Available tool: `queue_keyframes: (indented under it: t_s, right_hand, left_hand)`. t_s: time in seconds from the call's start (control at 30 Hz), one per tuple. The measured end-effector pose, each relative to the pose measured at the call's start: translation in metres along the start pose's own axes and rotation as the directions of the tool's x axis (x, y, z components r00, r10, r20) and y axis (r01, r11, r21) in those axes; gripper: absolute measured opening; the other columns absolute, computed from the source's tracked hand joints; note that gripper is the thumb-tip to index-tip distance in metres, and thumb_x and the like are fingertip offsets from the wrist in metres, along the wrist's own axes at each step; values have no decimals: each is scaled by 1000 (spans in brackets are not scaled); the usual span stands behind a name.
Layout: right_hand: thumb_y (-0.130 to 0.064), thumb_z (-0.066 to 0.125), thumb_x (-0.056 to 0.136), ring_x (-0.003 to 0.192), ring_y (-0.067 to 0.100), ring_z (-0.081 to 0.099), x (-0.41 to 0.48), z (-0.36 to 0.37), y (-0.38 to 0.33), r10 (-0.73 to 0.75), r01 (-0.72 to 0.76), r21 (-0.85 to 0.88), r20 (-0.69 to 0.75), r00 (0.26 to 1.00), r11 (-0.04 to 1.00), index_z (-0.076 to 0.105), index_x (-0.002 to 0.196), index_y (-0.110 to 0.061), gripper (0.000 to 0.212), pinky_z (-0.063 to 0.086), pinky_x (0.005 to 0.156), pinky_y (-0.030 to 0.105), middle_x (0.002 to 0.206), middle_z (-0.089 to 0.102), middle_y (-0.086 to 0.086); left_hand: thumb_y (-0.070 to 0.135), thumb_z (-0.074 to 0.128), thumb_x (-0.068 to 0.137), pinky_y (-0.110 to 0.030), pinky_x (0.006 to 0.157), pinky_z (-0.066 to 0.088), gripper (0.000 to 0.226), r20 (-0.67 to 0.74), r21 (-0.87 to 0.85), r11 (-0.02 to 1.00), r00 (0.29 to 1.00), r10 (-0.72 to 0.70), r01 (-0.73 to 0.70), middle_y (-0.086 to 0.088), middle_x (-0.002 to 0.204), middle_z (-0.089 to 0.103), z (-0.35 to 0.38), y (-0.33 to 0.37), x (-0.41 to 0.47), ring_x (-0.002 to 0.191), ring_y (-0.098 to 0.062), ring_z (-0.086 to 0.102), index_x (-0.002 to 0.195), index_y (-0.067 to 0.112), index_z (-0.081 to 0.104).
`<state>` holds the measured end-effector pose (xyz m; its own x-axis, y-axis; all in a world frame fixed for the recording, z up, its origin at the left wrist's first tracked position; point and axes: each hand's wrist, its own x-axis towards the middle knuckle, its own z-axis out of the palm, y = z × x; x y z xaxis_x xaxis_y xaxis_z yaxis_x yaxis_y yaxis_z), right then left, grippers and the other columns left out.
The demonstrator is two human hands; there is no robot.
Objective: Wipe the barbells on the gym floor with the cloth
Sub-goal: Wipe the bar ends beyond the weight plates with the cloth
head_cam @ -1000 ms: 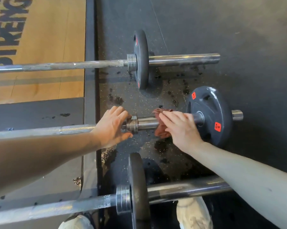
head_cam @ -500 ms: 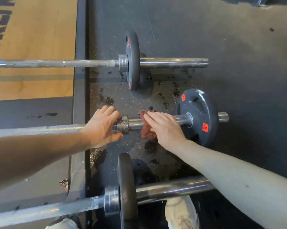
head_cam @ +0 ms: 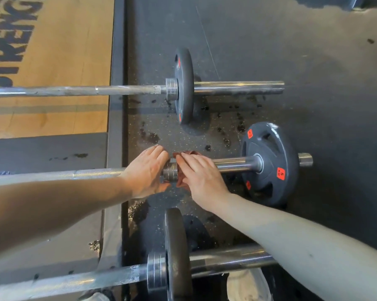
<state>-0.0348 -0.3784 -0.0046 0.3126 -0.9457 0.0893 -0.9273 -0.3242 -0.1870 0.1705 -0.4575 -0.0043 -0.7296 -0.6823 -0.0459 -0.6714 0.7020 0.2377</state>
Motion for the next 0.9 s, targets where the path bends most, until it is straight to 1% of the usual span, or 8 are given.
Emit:
queue_keyframes:
  t_s: [0.13,0.27,0.37,0.53,0.6,0.7,0.8,0.9]
  right_hand:
    - [-52,83,77,133,33,44,-4,2,11,33,-6,-230,112,993,973,29,156,-18,101,32,117,51,146,45,12]
    - [-51,82,79,109,29,55,24,5,9,116,-76,-284,128,985,956,41,144,-26,81,43,96,44,121,59,7]
    - [-58,80,74,105,26,60,38,-8,23,106,-68,-162,238,966,984,51,137,-31,74,45,92,42,113,64,2]
    - [-59,86,60,100,19,62,71,-43,37,81,-244,143,686,723,959,58,126,-39,74,54,90,40,112,66,-11]
    - [-57,87,64,104,20,60,63,-42,27,113,-196,65,627,771,978,54,133,-34,79,51,90,39,116,64,-8]
    - [-37,84,79,126,26,52,14,-10,-4,122,-116,-37,224,967,993,42,151,-20,84,40,111,44,138,56,2]
    - [3,68,82,145,29,36,-25,-1,17,-29,32,-88,32,999,996,32,157,-11,84,23,126,48,157,41,10]
    - [3,73,80,145,30,33,-58,-17,71,88,-83,-218,11,996,972,29,159,-12,91,19,126,47,157,38,11]
  left_hand:
    - [53,81,69,-37,100,48,72,-3,-62,998,1000,13,-13,-2,113,52,0,-1,2,103,-22,52,121,15,50]
    - [48,82,66,-35,91,48,68,18,-127,992,1000,-18,20,-2,108,49,-5,-1,6,97,-21,51,115,15,48]
    - [50,83,66,-26,77,43,64,97,-179,981,994,-52,68,7,100,43,-11,-3,9,86,-14,48,103,28,36]
    - [53,81,70,-28,79,53,60,369,-346,891,916,-160,295,11,103,59,-25,-10,18,88,-10,62,113,29,46]
    - [54,80,70,-25,75,51,59,377,-339,894,913,-155,292,12,99,60,-25,-10,19,86,-8,62,112,30,46]
    - [57,78,70,-27,77,53,59,350,-319,908,924,-153,271,12,99,60,-23,-11,18,86,-11,62,111,29,47]
    - [61,76,69,-30,81,55,60,345,-314,916,929,-135,249,10,103,62,-21,-13,19,88,-11,62,112,29,47]
    - [67,72,68,-34,87,56,63,356,-337,910,927,-116,243,10,109,63,-20,-18,17,93,-11,63,114,33,48]
